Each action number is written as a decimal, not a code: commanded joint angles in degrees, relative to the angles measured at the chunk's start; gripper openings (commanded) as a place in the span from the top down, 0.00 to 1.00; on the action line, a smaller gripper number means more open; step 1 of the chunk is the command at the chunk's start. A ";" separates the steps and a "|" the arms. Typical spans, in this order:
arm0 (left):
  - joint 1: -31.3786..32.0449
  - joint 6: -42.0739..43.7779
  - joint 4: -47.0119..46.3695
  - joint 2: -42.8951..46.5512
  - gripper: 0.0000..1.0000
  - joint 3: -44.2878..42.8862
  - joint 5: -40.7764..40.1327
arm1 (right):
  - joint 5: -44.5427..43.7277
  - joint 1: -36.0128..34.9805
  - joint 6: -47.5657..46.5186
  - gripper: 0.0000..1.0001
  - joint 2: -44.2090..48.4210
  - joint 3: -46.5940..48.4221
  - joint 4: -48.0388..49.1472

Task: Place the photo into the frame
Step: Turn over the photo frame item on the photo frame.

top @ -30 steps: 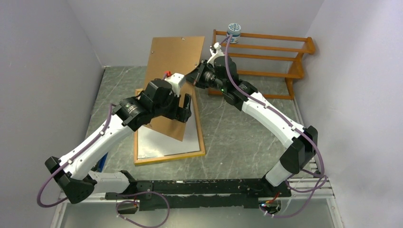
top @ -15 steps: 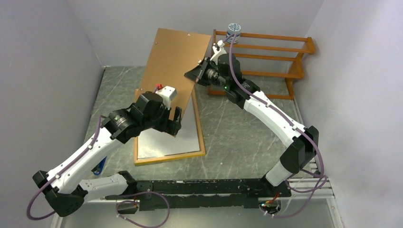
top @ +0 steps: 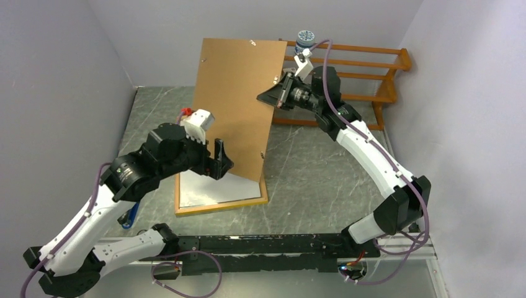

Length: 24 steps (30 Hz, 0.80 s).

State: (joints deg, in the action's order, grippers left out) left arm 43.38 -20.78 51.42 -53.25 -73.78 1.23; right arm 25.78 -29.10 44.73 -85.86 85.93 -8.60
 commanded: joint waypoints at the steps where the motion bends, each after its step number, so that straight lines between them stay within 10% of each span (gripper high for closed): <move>1: -0.13 -5.98 -2.48 0.97 0.06 -4.01 -9.69 | 11.60 3.52 0.86 1.00 5.75 -3.32 8.34; 9: -3.59 -12.20 2.00 -3.50 0.05 -8.34 -25.72 | 17.02 6.50 -1.56 1.00 11.67 -11.04 9.09; 24: -43.82 -13.94 -8.81 -10.74 0.05 0.42 11.54 | 18.82 9.01 1.59 1.00 12.70 -17.34 9.14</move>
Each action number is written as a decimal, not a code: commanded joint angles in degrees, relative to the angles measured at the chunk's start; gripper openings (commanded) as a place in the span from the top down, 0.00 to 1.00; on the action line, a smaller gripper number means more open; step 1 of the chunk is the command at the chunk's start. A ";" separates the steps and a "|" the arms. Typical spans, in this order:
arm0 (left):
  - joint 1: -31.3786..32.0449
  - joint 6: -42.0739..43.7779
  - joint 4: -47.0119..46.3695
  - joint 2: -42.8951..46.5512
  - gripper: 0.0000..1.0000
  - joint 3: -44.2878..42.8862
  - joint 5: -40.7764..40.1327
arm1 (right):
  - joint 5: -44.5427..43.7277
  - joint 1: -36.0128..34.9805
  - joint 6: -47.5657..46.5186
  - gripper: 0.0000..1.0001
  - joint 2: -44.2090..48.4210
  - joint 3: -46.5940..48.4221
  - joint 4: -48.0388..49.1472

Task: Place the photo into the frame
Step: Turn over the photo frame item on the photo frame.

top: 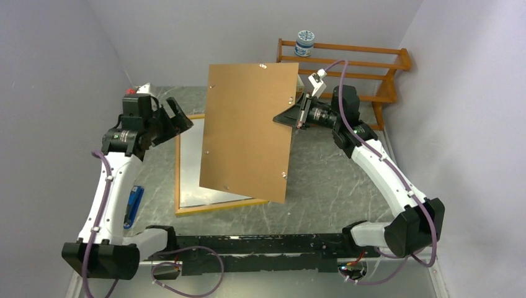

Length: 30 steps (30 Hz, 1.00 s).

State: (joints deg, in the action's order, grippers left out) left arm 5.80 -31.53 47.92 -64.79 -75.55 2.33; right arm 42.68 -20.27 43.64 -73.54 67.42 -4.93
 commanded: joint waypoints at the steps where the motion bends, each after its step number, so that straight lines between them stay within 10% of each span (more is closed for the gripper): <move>1: -9.18 -4.23 -5.64 0.47 0.05 3.24 11.38 | 2.11 0.21 3.39 1.00 -0.53 1.28 5.16; 10: -26.07 -11.34 -14.58 -3.68 0.05 18.74 16.92 | 3.17 -1.83 11.44 1.00 -11.93 2.53 5.57; 30: -26.81 -9.58 -24.95 -17.93 0.14 25.80 9.19 | 6.33 -7.12 10.40 1.00 -40.87 27.38 -5.75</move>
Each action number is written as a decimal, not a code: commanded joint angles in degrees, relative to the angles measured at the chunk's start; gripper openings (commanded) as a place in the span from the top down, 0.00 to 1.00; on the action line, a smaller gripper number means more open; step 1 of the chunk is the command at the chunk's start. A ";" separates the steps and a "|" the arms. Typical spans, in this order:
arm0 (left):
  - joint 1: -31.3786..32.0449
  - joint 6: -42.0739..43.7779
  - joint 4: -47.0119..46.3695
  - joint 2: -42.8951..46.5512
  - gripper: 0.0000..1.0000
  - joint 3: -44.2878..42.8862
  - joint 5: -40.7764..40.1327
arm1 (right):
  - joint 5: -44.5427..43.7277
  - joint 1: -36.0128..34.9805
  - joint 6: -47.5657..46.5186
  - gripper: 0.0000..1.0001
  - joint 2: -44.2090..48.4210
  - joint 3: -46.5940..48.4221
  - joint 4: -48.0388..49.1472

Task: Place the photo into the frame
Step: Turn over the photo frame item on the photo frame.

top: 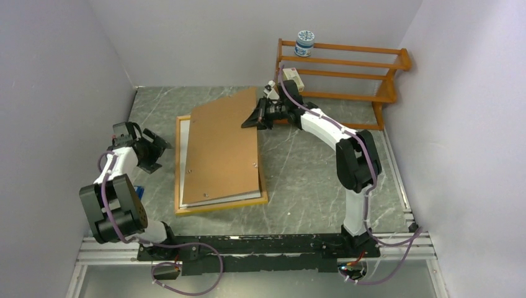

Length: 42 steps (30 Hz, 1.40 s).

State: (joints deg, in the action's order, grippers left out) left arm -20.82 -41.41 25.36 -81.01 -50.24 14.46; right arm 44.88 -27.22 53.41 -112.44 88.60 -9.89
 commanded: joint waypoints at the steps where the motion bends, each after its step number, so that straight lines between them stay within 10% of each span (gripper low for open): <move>1: -0.21 0.05 -2.65 -2.15 0.15 0.61 -3.04 | 4.22 -0.27 0.18 1.00 -3.12 7.44 -1.70; 19: -0.10 0.44 -12.42 -8.88 0.50 4.65 9.09 | 6.76 -1.44 -1.30 1.00 -14.78 18.02 -4.82; 42: 1.26 1.35 -13.60 -10.25 0.48 4.13 11.30 | 12.19 -1.00 2.47 1.00 -16.53 15.03 1.47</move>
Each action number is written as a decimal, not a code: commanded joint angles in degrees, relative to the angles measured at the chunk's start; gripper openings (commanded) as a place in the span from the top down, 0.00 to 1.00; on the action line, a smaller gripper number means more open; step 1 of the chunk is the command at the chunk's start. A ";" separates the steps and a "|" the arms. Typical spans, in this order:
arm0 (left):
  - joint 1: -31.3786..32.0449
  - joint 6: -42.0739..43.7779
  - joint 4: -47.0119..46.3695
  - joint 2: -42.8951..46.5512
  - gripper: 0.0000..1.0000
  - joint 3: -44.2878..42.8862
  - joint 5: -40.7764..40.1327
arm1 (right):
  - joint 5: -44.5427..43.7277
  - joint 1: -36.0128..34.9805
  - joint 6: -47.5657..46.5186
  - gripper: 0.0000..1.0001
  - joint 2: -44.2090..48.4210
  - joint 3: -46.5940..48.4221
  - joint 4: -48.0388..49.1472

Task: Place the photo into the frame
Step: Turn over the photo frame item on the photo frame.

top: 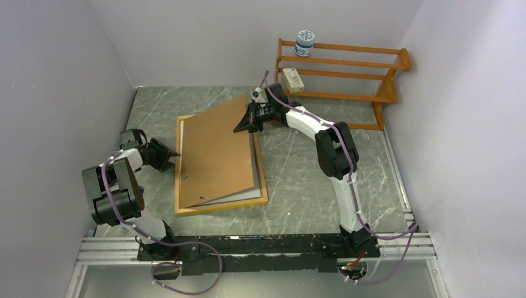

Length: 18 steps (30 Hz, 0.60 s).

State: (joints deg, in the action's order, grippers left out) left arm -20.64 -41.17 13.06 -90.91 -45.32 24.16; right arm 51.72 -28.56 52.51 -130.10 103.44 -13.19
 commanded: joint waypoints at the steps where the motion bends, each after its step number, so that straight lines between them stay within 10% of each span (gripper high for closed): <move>1: 1.27 1.19 -1.21 -0.32 0.47 -0.90 1.55 | 5.60 0.34 3.93 1.00 1.35 -0.25 5.33; 18: 2.27 1.78 0.04 0.30 0.49 -1.41 0.99 | 1.93 0.37 -0.97 0.90 -3.20 5.16 -1.88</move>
State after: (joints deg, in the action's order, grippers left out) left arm -19.18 -40.07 12.75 -90.91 -45.34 23.90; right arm 52.82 -27.94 52.56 -132.49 104.36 -12.51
